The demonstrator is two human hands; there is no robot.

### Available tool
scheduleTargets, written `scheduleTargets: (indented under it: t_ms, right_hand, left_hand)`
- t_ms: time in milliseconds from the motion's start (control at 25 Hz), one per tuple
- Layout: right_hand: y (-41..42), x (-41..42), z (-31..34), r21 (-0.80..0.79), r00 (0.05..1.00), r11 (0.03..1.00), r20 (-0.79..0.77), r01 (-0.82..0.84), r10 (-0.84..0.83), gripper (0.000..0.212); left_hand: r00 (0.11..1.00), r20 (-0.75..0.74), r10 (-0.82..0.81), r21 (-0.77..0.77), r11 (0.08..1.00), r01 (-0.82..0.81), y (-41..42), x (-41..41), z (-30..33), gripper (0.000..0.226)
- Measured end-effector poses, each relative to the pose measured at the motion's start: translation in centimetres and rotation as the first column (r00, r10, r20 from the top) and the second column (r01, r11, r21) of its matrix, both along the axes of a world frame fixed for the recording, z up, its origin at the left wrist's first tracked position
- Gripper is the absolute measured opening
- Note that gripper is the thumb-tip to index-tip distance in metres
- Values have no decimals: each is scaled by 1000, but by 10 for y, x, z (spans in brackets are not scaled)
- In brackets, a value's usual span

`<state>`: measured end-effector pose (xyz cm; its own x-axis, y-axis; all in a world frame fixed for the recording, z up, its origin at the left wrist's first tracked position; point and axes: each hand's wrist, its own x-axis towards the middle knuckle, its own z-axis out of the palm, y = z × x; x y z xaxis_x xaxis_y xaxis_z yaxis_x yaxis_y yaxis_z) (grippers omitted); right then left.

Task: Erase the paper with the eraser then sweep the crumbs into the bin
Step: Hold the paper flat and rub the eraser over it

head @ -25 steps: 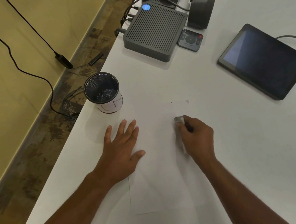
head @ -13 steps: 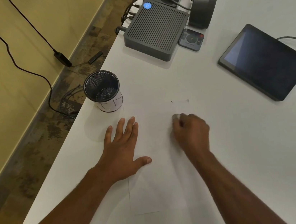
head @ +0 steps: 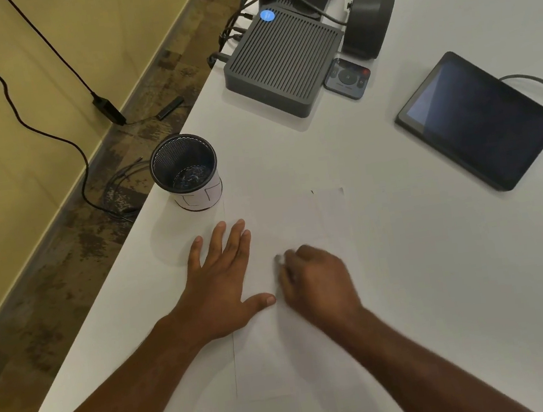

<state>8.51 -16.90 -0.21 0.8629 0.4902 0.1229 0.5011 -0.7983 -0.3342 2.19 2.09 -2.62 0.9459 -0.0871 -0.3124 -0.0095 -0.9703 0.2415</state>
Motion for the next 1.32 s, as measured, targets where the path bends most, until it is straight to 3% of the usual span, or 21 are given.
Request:
scheduleTargets:
  t_ms: [160, 240, 320, 360, 480, 680, 800, 1000, 1120, 1160, 1320]
  right_hand:
    - [-24, 44, 6, -5, 938, 941, 85, 339, -337, 29]
    - [-4, 18, 7, -46, 978, 977, -29, 206, -208, 28]
    - [1, -4, 0, -19, 997, 997, 13, 70, -70, 28]
    - [-8, 6, 2, -35, 993, 993, -19, 116, -116, 29]
    - [-34, 40, 8, -53, 879, 877, 19, 477, -476, 33]
    - [-8, 0, 1, -7, 957, 959, -51, 284, -284, 33]
    - [-36, 25, 6, 24, 835, 836, -77, 549, -546, 42]
    - [-9, -7, 1, 88, 928, 925, -88, 369, -362, 40]
    - [-41, 23, 6, 42, 774, 778, -150, 627, -615, 47]
    - [-41, 23, 6, 46, 769, 772, -144, 634, -623, 48]
    - [-6, -8, -3, 141, 942, 932, -90, 333, -322, 39]
  left_hand:
    - [1000, -12, -3, 7, 1000, 3, -1, 3, 0, 109]
    - [1000, -18, 0, 6, 1000, 0, -1, 3, 0, 109]
    - [999, -32, 0, 13, 1000, 1, 0, 2, 1, 109]
    - [999, -37, 0, 12, 1000, 1, 0, 3, 1, 109]
    - [999, -46, -2, 20, 1000, 3, 0, 3, 1, 111]
    - [999, -31, -7, 21, 1000, 8, -1, 2, 1, 109]
    - [999, -45, -12, 29, 999, 13, 0, 3, 0, 111]
    - [999, -43, -13, 31, 999, 14, -1, 2, -1, 110]
    - [999, -44, -12, 29, 999, 13, 0, 4, 1, 112]
    - [999, -45, -11, 28, 1000, 13, -1, 4, 1, 113]
    - [999, -48, -6, 26, 1000, 7, -2, 3, 2, 113]
